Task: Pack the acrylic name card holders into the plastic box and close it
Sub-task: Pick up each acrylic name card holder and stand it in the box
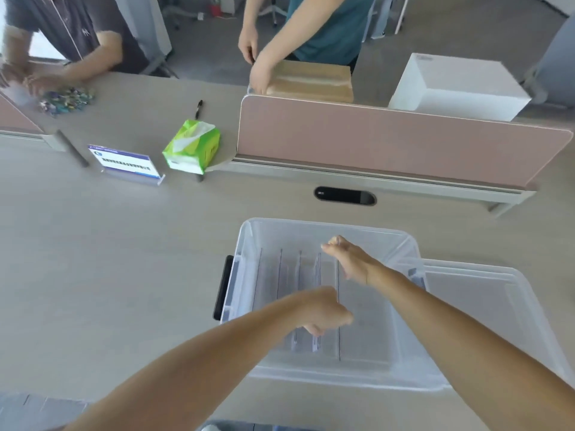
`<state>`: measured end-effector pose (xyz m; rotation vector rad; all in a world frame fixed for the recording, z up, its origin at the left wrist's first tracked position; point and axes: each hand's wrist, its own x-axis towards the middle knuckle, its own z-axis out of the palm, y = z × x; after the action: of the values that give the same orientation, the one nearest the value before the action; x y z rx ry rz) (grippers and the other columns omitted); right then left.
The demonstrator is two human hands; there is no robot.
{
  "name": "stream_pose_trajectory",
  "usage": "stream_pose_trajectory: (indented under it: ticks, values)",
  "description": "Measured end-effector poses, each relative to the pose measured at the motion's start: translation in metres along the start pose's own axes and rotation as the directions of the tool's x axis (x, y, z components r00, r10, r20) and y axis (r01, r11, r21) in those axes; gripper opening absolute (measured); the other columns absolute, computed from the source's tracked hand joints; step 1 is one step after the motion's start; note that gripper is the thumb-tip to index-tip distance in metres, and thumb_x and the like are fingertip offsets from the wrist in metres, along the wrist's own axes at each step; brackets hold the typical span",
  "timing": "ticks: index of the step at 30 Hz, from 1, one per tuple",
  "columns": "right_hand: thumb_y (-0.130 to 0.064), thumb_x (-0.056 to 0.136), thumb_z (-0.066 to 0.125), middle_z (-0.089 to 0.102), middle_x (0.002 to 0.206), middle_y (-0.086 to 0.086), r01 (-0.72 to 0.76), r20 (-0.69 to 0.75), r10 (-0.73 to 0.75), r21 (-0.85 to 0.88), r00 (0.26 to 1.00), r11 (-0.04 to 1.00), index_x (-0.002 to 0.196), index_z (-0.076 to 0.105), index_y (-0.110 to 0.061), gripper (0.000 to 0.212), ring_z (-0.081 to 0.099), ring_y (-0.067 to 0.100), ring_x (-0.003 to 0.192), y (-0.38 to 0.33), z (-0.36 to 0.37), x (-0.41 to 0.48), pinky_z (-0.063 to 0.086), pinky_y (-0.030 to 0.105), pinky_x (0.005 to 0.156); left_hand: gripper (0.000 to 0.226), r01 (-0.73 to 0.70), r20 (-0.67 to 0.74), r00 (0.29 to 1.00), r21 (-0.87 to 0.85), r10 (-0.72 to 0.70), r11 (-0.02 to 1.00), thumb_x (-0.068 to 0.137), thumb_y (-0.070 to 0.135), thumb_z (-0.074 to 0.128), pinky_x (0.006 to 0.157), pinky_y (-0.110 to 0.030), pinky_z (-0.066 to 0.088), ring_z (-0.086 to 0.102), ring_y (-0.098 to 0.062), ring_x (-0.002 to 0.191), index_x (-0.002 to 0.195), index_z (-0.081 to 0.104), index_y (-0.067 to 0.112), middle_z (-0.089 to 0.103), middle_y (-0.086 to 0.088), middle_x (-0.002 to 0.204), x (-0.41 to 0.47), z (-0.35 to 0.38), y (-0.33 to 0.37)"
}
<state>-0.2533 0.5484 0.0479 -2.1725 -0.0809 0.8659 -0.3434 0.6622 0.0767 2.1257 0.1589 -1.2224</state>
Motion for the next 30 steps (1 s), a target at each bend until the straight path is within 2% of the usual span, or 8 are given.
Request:
stream_pose_trajectory:
  ticks: [2,4,8,10,13,19,24,30]
  values:
    - [-0.069,0.077,0.038,0.045,0.084,-0.003,-0.039,0.029,0.039,0.003,0.999,0.999,0.083,0.041,-0.024,0.046,0.045,0.017,0.077,0.020,0.000,0.014,0.042,0.043,0.083,0.034,0.028,-0.057,0.998,0.001,-0.028,1.000,0.088,0.023,0.047,0.053,-0.024,0.040,0.068,-0.023,0.084,0.119,0.047,0.009,0.062,-0.010,0.101,0.011,0.009,0.005]
    - [-0.069,0.077,0.036,0.045,0.084,-0.003,-0.066,0.040,0.065,0.034,0.997,0.997,0.091,0.044,-0.017,0.054,0.045,0.017,0.077,0.037,-0.001,0.027,0.043,0.043,0.085,0.034,0.057,-0.114,0.992,0.036,-0.053,0.998,0.089,0.015,0.045,0.052,-0.026,0.039,0.059,-0.026,0.085,0.122,0.045,0.006,0.054,-0.011,0.109,0.023,0.019,0.011]
    - [-0.058,0.090,0.036,0.048,0.088,-0.004,-0.088,0.038,0.086,0.050,0.996,0.995,0.089,0.047,-0.020,0.039,0.048,0.021,0.090,0.061,0.002,0.047,0.037,0.040,0.088,0.059,0.120,-0.127,0.986,0.106,-0.107,0.987,0.093,0.008,0.044,0.086,-0.039,0.047,0.051,-0.037,0.122,0.145,0.018,-0.001,0.039,-0.022,0.141,0.046,0.039,0.019]
    - [-0.063,0.082,0.036,0.052,0.093,-0.002,-0.095,0.030,0.094,0.044,0.995,0.994,0.081,0.045,-0.027,0.037,0.049,0.024,0.098,0.068,0.006,0.055,0.036,0.041,0.090,0.073,0.164,-0.091,0.984,0.147,-0.152,0.975,0.094,0.003,0.042,0.103,-0.040,0.039,0.038,-0.038,0.135,0.150,-0.005,-0.005,0.023,-0.027,0.152,0.055,0.044,0.020]
    - [-0.072,0.072,0.035,0.055,0.108,0.008,-0.143,0.061,0.141,0.031,0.988,0.989,0.079,0.046,-0.029,0.046,0.051,0.029,0.106,0.081,0.011,0.067,0.037,0.043,0.088,0.075,0.199,-0.073,0.979,0.174,-0.189,0.964,0.096,0.000,0.041,0.113,-0.039,0.028,0.025,-0.037,0.143,0.147,-0.013,-0.009,0.011,-0.028,0.156,0.064,0.049,0.019]
    - [-0.077,0.068,0.037,0.060,0.110,0.010,-0.119,0.064,0.113,0.117,0.992,0.986,0.088,0.056,-0.021,0.063,0.055,0.025,0.101,0.090,0.025,0.076,0.040,0.039,0.085,0.081,0.247,-0.102,0.965,0.035,-0.242,0.968,0.091,-0.001,0.048,0.107,-0.044,0.039,0.037,-0.039,0.137,0.151,-0.007,-0.003,0.027,-0.022,0.152,0.073,0.058,0.019]
    - [-0.097,0.058,0.032,0.061,0.116,0.005,-0.107,0.107,0.094,0.126,0.990,0.986,0.100,0.059,-0.026,0.087,0.055,0.023,0.113,0.095,0.026,0.089,0.039,0.043,0.101,0.076,0.275,-0.127,0.954,0.012,-0.272,0.961,0.090,-0.003,0.049,0.103,-0.044,0.043,0.043,-0.039,0.132,0.150,0.001,-0.003,0.034,-0.022,0.148,0.077,0.058,0.020]
    - [-0.078,0.073,0.028,0.062,0.115,-0.003,-0.069,0.143,0.045,0.165,0.989,0.984,0.102,0.060,-0.026,0.068,0.051,0.018,0.119,0.079,0.017,0.087,0.032,0.035,0.106,0.082,0.276,-0.137,0.953,0.017,-0.271,0.961,0.089,-0.006,0.046,0.102,-0.043,0.045,0.044,-0.039,0.131,0.149,-0.008,-0.003,0.033,-0.023,0.149,0.080,0.058,0.022]
